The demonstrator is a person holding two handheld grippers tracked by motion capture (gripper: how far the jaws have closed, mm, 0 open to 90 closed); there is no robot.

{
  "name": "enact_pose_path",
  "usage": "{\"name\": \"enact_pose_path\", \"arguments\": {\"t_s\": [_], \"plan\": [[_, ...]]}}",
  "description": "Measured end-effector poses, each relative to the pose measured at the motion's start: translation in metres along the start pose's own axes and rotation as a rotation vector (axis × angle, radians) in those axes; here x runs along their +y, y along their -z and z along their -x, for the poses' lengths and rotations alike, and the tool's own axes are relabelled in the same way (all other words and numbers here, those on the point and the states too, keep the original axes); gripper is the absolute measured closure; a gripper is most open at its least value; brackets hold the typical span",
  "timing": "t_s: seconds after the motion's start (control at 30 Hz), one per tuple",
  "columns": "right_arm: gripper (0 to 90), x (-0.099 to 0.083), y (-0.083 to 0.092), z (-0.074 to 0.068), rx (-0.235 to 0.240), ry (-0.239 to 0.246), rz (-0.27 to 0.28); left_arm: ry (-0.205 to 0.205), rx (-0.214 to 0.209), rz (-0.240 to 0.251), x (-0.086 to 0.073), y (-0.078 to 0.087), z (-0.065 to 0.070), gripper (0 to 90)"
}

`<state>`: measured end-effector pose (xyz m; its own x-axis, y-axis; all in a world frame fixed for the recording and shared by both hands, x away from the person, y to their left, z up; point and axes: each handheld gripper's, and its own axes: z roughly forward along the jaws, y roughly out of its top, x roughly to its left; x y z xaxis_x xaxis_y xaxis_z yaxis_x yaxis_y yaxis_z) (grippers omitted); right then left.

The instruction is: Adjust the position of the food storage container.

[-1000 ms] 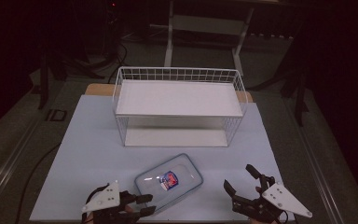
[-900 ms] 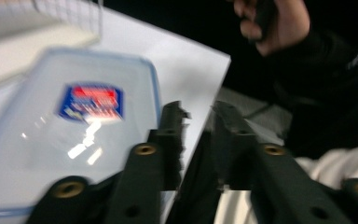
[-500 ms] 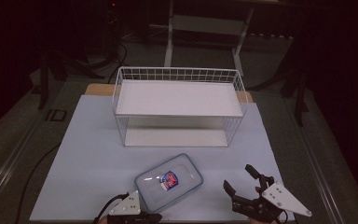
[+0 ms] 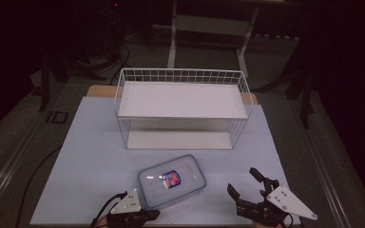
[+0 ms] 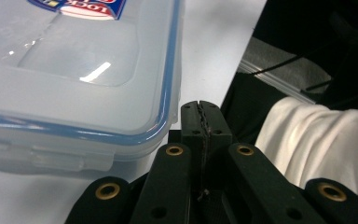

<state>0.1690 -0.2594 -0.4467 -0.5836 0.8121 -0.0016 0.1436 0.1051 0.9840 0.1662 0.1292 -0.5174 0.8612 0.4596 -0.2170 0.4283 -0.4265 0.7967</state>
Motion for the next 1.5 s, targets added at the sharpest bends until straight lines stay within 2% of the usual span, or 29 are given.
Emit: {"name": "enact_pose_path", "arguments": {"t_s": [0.1, 0.3, 0.67, 0.8, 1.0, 1.03, 1.13, 1.17, 1.27, 1.33, 1.37, 1.5], "plan": [[13.0, 0.0, -0.001, 0.0, 0.001, -0.001, -0.003, 0.012, 0.018, 0.006, 0.0, 0.001, -0.006, 89.2], [13.0, 0.0, -0.001, 0.0, 0.004, -0.004, -0.004, 0.031, 0.023, 0.02, 0.001, 0.003, -0.017, 89.2], [13.0, -0.001, -0.002, 0.0, 0.012, -0.01, -0.01, 0.011, 0.066, 0.025, 0.008, 0.003, -0.032, 89.3], [13.1, 0.0, -0.002, -0.001, 0.017, -0.009, -0.006, 0.027, 0.063, 0.037, 0.009, 0.003, -0.039, 89.2], [13.0, 0.0, -0.002, -0.002, 0.02, -0.007, -0.004, 0.028, 0.074, 0.04, 0.011, 0.003, -0.044, 89.2], [13.0, -0.001, -0.003, -0.002, 0.022, -0.006, -0.007, 0.033, 0.092, 0.044, 0.013, 0.003, -0.047, 89.2], [13.0, -0.001, -0.003, -0.002, 0.023, -0.006, -0.008, 0.041, 0.088, 0.049, 0.013, 0.004, -0.048, 89.1], [13.0, -0.001, -0.003, -0.002, 0.025, -0.007, -0.008, 0.043, 0.086, 0.069, 0.016, 0.01, -0.049, 89.0], [13.0, -0.001, -0.003, -0.002, 0.026, -0.007, -0.009, 0.025, 0.118, 0.09, 0.02, 0.02, -0.052, 88.9], [13.0, -0.001, -0.003, -0.002, 0.026, -0.007, -0.009, 0.025, 0.118, 0.09, 0.02, 0.02, -0.052, 89.0], [13.0, -0.001, -0.003, -0.002, 0.026, -0.007, -0.009, 0.053, 0.137, 0.122, 0.022, 0.029, -0.06, 89.0], [13.1, -0.001, -0.003, -0.003, 0.026, -0.004, -0.012, 0.075, 0.201, 0.137, 0.023, 0.039, -0.08, 89.0]]}}
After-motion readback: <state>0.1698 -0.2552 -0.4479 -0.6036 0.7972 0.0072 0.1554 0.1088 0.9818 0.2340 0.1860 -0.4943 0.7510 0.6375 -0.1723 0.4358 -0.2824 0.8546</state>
